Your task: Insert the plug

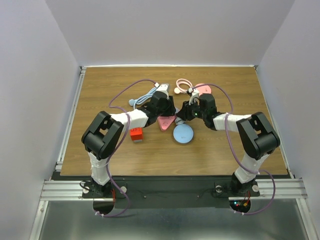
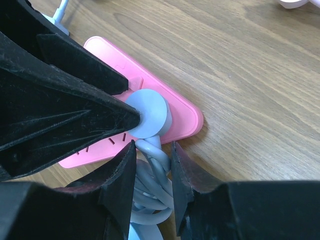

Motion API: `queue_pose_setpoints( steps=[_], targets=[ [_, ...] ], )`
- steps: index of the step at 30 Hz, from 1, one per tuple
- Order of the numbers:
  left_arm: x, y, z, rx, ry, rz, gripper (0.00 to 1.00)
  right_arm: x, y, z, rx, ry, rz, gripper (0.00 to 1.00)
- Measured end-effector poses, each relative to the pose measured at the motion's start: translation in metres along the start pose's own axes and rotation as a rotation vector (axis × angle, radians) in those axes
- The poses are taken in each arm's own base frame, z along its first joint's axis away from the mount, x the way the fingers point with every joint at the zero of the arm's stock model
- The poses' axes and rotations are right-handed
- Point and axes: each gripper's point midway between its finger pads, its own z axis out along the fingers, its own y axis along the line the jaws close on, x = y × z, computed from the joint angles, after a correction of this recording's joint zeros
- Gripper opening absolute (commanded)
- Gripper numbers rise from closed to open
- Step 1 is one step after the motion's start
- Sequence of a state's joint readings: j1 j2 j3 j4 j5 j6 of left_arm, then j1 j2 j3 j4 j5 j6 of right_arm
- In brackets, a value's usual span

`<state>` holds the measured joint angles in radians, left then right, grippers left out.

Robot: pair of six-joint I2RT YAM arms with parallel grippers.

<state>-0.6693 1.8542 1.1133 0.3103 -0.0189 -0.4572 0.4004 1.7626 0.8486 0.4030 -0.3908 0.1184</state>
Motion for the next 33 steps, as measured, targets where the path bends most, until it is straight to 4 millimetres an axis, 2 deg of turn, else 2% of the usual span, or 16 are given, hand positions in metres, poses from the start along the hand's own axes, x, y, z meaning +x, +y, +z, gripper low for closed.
queue_pose_setpoints(
  steps=[8,11,12,15,19,21,33],
  targets=[
    [0.003,-0.005,0.002,-0.01,-0.015,0.015,0.49,0.001,-0.001,-0.001,0.013,-0.002,0.018,0.01],
    [0.003,-0.007,0.003,-0.014,-0.022,0.019,0.47,0.002,0.001,-0.001,0.017,-0.002,0.025,0.13],
    [0.003,-0.007,0.003,-0.016,-0.024,0.02,0.46,0.002,0.001,-0.001,0.019,-0.002,0.026,0.23],
    [0.003,-0.008,0.004,-0.018,-0.03,0.021,0.45,0.002,0.001,-0.002,0.027,-0.003,0.035,0.37],
    [0.005,-0.012,0.006,-0.007,-0.036,0.02,0.45,0.006,0.003,-0.009,0.043,0.011,0.061,0.62],
    [0.005,-0.013,0.007,-0.006,-0.041,0.02,0.45,0.009,0.002,-0.014,0.058,0.027,0.075,0.68],
    [0.006,-0.016,0.009,0.012,-0.054,0.002,0.41,0.01,-0.001,-0.038,0.15,0.036,0.148,0.68]
  ],
)
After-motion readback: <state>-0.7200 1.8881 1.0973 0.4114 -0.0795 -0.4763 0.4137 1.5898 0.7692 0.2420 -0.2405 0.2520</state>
